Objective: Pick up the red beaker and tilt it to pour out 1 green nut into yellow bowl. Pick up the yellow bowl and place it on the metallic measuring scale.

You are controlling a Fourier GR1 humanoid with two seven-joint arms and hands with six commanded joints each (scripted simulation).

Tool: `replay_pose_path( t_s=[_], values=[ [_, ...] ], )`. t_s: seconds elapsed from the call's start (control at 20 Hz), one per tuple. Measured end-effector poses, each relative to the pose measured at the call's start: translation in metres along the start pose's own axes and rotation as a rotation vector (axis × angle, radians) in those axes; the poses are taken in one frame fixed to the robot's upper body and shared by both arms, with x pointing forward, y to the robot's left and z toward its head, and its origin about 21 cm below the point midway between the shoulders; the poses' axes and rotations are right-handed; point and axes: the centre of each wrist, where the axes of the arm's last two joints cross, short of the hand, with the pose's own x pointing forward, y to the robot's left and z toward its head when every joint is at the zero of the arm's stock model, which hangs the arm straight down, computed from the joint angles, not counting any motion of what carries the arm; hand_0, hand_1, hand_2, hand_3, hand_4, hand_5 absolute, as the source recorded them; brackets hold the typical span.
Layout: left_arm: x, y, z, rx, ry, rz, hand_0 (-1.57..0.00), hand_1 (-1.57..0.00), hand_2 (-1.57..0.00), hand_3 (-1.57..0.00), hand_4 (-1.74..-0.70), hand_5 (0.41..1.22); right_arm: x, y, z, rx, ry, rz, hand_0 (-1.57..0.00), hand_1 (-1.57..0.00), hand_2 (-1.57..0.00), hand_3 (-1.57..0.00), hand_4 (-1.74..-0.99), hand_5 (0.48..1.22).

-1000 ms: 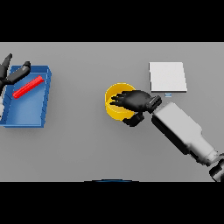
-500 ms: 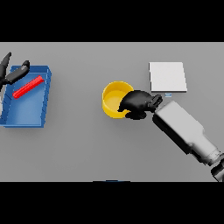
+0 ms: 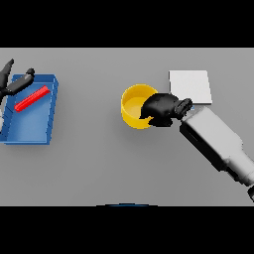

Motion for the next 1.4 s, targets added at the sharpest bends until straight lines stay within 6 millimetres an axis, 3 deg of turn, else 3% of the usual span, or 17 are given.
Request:
replay_pose_path(
  t_s=[0.15,0.45,0.75,0.95,1.4],
  values=[
    [0.001,0.001,0.001,-0.007,-0.012,0.013,0.0,0.0,0.0,0.0,-0.78,0.702,-0.001,-0.011,0.012,-0.019,0.032,0.01,-1.56,-1.56,-1.43,-1.22,-1.737,1.219],
    [0.003,0.002,0.002,-0.015,-0.015,0.04,0.0,0.0,0.0,0.0,-0.81,0.703,0.001,-0.016,0.03,-0.057,0.092,0.008,-1.53,-1.57,-1.52,-1.18,-1.74,1.22],
    [0.005,0.003,0.006,-0.01,0.004,0.055,0.0,0.0,0.0,0.0,-0.84,0.737,-0.04,-0.031,0.057,-0.163,0.231,0.013,-1.56,-1.57,-1.53,-1.16,-1.741,1.221],
    [0.008,0.005,0.008,-0.009,0.006,0.057,0.0,0.0,0.0,0.0,-0.85,0.754,-0.067,-0.034,0.06,-0.204,0.321,0.0,-1.57,-1.57,-1.55,-1.16,-1.741,1.221],
    [0.012,0.004,0.012,-0.003,0.049,0.056,0.0,0.0,0.0,0.0,-0.86,0.789,-0.118,-0.002,0.056,-0.217,0.454,-0.102,-1.57,-1.57,-1.45,-1.24,-1.741,1.221]
  ],
)
